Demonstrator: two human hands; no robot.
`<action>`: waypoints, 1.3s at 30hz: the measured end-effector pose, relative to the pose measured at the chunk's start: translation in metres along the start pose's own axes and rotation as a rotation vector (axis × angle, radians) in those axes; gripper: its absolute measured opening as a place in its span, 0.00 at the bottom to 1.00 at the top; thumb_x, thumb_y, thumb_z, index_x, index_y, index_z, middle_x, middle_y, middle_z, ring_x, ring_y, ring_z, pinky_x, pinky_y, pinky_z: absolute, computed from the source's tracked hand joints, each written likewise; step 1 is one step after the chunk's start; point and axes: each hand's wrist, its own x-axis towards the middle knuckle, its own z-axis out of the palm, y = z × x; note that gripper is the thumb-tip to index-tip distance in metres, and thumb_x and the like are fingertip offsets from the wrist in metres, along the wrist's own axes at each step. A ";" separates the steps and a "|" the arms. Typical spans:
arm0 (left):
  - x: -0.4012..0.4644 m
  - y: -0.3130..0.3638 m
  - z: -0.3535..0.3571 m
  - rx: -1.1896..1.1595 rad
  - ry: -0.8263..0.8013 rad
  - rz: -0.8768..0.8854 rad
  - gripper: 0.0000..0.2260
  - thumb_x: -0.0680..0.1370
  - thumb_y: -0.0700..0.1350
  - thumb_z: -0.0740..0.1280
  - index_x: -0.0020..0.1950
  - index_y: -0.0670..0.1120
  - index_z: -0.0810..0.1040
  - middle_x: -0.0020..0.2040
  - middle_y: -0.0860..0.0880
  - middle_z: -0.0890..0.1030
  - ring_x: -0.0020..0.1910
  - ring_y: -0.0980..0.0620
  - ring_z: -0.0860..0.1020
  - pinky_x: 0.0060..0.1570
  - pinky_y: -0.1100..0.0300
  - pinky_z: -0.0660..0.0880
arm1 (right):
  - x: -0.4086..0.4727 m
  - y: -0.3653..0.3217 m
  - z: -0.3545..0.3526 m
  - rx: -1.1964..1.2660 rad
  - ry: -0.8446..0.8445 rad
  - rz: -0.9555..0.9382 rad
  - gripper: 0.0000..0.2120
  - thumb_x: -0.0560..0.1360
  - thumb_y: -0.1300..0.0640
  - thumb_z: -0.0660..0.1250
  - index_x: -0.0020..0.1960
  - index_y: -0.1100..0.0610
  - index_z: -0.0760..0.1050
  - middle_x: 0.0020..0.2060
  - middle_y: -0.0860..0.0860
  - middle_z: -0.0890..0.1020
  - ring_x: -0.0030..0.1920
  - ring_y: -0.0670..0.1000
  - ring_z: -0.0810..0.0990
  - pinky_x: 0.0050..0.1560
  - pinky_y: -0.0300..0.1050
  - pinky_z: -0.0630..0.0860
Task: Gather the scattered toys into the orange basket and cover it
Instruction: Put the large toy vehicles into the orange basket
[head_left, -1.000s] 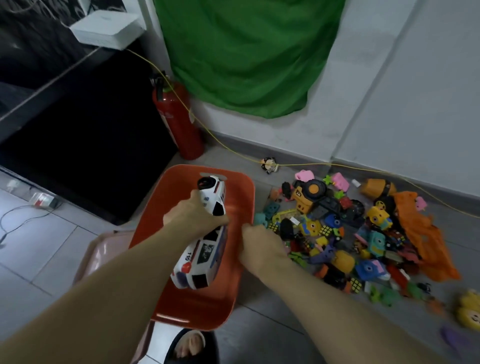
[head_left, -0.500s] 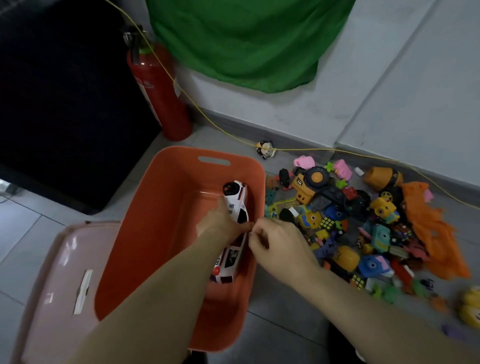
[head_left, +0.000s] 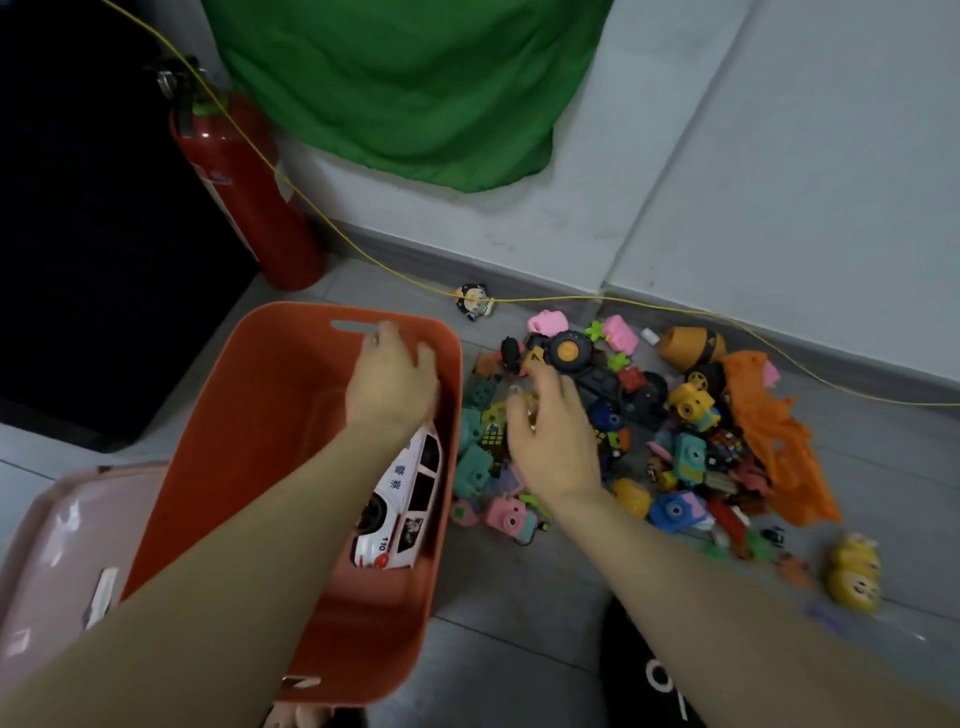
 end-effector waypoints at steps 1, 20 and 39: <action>-0.002 0.016 -0.006 -0.016 0.111 0.086 0.12 0.79 0.46 0.59 0.60 0.42 0.71 0.59 0.41 0.74 0.55 0.39 0.75 0.53 0.47 0.73 | 0.009 0.009 -0.004 -0.012 0.003 0.060 0.21 0.81 0.50 0.58 0.72 0.51 0.64 0.63 0.52 0.71 0.54 0.56 0.77 0.44 0.48 0.73; -0.024 0.063 0.097 -0.517 -0.705 -0.247 0.26 0.81 0.51 0.62 0.77 0.50 0.58 0.63 0.47 0.73 0.63 0.47 0.73 0.66 0.51 0.68 | 0.072 0.101 -0.035 -0.584 -0.232 0.055 0.13 0.73 0.48 0.67 0.55 0.49 0.81 0.55 0.54 0.72 0.56 0.60 0.75 0.57 0.52 0.73; -0.048 0.057 -0.175 -0.765 -0.609 -0.368 0.20 0.74 0.64 0.68 0.49 0.47 0.83 0.39 0.44 0.86 0.39 0.47 0.86 0.44 0.53 0.83 | -0.007 -0.168 -0.064 0.856 0.017 0.250 0.19 0.74 0.47 0.71 0.30 0.53 0.68 0.25 0.45 0.74 0.31 0.47 0.74 0.34 0.41 0.71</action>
